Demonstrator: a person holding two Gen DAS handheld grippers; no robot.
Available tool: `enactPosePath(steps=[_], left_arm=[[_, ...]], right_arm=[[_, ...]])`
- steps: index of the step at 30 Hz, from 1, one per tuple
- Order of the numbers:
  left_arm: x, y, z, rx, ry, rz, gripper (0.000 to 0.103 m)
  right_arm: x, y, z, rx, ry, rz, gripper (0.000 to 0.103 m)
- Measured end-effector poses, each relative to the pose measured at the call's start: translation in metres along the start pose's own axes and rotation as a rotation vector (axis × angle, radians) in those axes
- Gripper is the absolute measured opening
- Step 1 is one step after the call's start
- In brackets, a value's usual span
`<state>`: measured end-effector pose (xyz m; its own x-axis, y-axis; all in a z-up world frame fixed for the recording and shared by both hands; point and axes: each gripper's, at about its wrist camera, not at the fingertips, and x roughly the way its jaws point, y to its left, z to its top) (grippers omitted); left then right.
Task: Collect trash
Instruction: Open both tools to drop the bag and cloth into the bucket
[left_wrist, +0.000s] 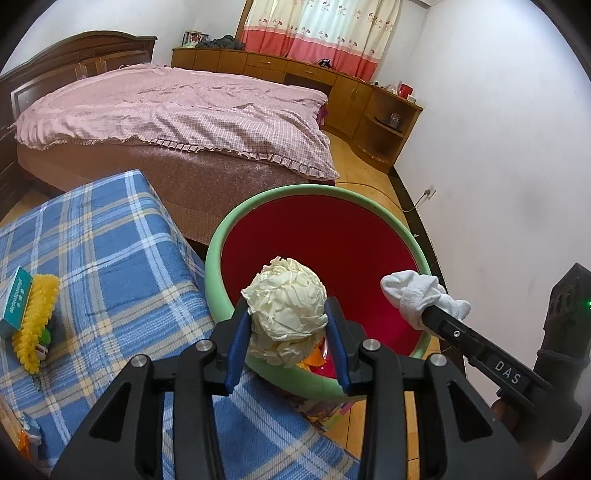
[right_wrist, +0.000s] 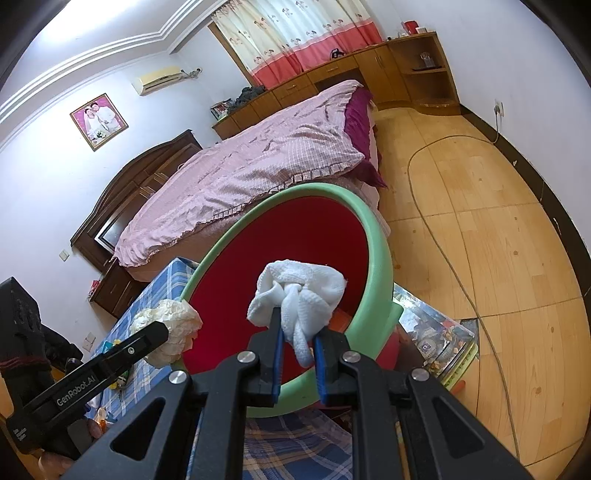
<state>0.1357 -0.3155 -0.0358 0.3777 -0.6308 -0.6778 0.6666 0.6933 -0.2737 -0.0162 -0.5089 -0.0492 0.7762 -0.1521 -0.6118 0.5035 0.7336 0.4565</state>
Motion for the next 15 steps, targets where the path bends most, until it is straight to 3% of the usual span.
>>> enactPosePath(steps=[15], left_arm=[[-0.004,0.001,-0.001,-0.029,-0.026,-0.012,0.056]], right_arm=[[0.012,-0.004,-0.003,0.001,0.025,-0.012,0.02]])
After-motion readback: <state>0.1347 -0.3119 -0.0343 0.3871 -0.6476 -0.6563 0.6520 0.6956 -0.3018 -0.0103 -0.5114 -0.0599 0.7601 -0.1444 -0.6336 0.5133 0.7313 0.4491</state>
